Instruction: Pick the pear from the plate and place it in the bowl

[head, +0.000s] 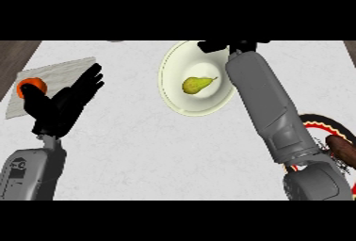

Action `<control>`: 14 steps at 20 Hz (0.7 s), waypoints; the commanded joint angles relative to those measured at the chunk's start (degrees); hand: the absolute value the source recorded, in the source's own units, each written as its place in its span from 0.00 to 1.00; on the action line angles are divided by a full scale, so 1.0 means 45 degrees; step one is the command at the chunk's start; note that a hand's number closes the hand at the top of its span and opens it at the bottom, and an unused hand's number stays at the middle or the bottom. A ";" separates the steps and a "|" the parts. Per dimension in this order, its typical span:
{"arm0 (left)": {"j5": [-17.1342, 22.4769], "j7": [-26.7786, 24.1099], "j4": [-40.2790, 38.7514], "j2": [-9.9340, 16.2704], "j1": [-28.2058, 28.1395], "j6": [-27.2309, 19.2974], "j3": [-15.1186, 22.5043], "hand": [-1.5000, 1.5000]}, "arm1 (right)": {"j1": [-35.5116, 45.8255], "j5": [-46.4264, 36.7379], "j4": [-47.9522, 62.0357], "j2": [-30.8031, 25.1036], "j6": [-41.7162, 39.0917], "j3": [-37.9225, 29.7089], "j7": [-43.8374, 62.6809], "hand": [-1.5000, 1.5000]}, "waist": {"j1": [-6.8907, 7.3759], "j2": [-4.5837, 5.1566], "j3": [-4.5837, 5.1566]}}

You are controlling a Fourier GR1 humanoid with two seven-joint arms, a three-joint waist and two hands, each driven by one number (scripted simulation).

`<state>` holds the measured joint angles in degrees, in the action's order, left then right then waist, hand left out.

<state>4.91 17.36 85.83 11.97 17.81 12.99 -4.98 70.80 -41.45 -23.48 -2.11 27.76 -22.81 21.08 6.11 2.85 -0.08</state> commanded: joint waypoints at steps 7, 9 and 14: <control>-0.0061 0.0001 -0.0220 -0.0070 0.0064 -0.0102 -0.0046 0.50 | 0.0498 -0.0272 0.1216 -0.0931 0.2823 -0.0477 -0.1346 0.00 | -0.0199 -0.0132 0.0017; 0.0082 0.0062 0.0102 0.0254 -0.0468 -0.0012 -0.0376 0.50 | 0.0250 -0.0153 0.1072 -0.1085 0.3332 -0.0615 -0.1583 0.00 | -0.0474 -0.0340 0.0014; 0.0139 -0.0201 0.0093 0.0390 -0.1086 -0.0011 -0.0734 0.50 | -0.0030 0.0131 0.0785 -0.1965 0.2991 -0.0706 -0.2059 0.00 | -0.0985 -0.0537 0.0017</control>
<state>5.70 17.33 85.65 13.30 15.54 13.00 -7.46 70.48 -41.39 -19.24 -8.57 41.63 -25.88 12.38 3.23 1.24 -0.03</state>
